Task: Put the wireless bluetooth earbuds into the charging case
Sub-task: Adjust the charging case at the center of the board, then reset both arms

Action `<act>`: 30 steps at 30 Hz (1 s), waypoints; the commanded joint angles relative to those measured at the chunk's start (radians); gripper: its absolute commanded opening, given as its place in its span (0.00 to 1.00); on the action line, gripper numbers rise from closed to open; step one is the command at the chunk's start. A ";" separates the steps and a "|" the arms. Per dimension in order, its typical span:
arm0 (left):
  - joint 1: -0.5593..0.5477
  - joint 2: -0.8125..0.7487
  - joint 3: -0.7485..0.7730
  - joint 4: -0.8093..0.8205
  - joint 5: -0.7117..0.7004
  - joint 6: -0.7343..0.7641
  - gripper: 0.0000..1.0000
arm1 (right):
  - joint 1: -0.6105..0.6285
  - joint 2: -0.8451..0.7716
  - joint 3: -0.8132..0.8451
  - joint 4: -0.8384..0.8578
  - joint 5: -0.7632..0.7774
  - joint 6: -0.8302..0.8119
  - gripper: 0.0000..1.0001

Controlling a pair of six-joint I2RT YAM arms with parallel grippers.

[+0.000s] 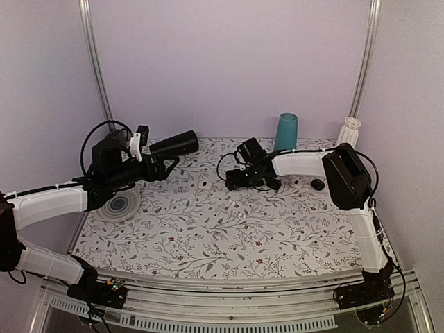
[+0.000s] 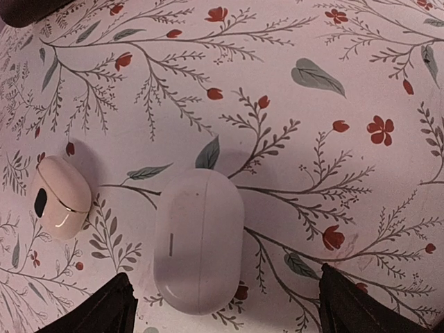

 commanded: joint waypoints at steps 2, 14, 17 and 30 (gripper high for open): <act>0.010 0.008 0.000 0.009 0.014 -0.006 0.96 | 0.014 -0.071 -0.045 0.019 0.019 -0.020 0.92; 0.009 0.055 0.010 0.042 0.035 -0.024 0.96 | 0.014 -0.599 -0.680 0.466 -0.032 0.024 0.97; 0.009 0.071 0.011 0.050 0.038 -0.033 0.96 | 0.014 -0.744 -0.839 0.571 -0.025 0.048 0.98; 0.008 0.126 0.024 0.081 0.057 -0.067 0.96 | 0.017 -0.960 -1.070 0.688 0.034 0.067 0.99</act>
